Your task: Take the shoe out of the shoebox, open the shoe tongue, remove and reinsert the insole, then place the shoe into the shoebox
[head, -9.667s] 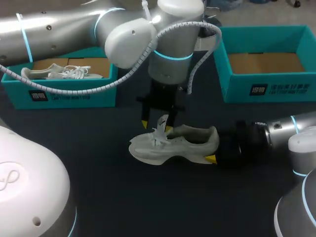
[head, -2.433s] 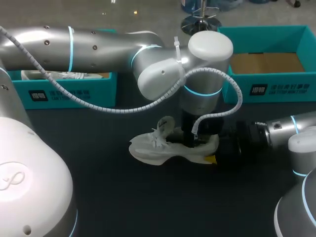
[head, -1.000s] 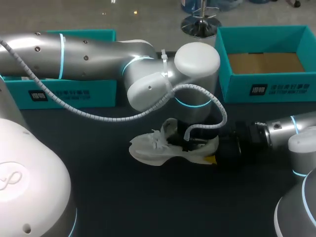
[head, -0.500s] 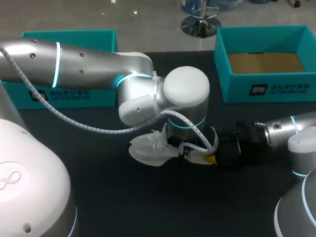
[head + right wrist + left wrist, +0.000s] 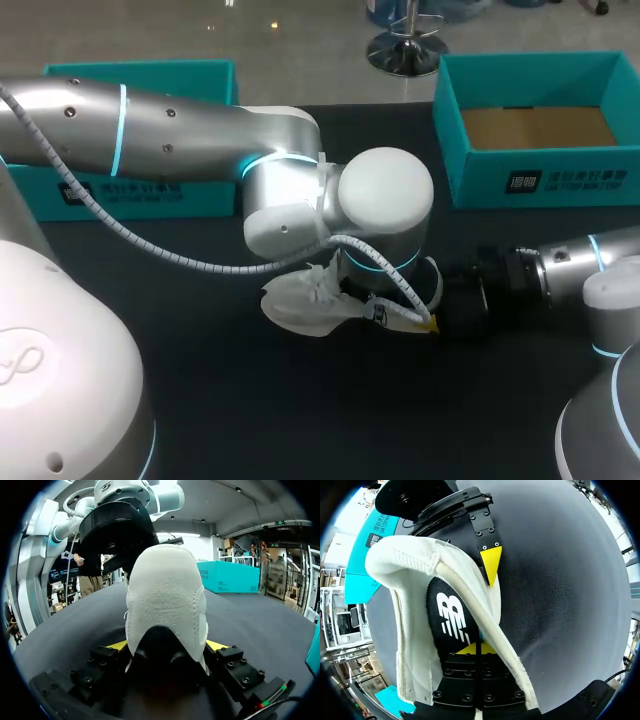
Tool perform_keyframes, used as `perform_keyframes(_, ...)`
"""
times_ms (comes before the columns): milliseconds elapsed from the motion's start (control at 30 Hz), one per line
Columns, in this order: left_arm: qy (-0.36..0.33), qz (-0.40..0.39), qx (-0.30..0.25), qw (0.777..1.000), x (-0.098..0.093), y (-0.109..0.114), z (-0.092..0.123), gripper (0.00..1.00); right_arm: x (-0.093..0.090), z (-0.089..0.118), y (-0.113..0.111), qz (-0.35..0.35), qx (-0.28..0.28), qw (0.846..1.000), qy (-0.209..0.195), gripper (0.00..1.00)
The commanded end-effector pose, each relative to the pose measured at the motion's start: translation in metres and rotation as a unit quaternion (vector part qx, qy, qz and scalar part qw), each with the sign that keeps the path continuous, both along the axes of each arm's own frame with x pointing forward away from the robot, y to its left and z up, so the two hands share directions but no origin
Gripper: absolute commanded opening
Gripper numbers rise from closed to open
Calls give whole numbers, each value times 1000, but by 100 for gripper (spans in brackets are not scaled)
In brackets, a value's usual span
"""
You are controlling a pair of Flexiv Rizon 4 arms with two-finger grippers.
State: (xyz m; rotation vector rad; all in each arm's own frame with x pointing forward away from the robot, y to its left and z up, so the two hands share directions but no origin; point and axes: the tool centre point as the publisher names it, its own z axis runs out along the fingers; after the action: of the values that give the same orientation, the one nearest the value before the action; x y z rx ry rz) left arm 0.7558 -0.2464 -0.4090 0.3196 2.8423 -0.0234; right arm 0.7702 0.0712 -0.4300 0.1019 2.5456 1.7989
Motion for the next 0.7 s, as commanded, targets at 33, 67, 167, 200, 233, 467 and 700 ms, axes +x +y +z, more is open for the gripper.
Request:
perform_keyframes(33,-8,0,-6,1000,-7,6,4,0,1,-3,2,-1,-2,1000,1,0)
perform_keyframes(67,-12,0,-7,1000,-7,6,6,0,1,-3,2,-1,-2,1000,1,0)
perform_keyframes(167,-16,1,-13,1000,-9,7,15,0,1,-3,2,-1,-2,1000,1,0)
perform_keyframes(200,-17,1,-16,1000,-9,7,18,0,1,-3,2,-1,-2,1000,1,0)
perform_keyframes(233,-18,2,-18,1000,-9,8,20,0,1,-3,2,-1,-2,1000,1,0)
perform_keyframes(467,-21,9,-33,999,-6,9,37,0,1,-3,2,-1,-2,1000,1,0)
perform_keyframes(700,-21,15,-49,998,-7,14,56,0,1,-3,2,-1,-2,1000,1,0)
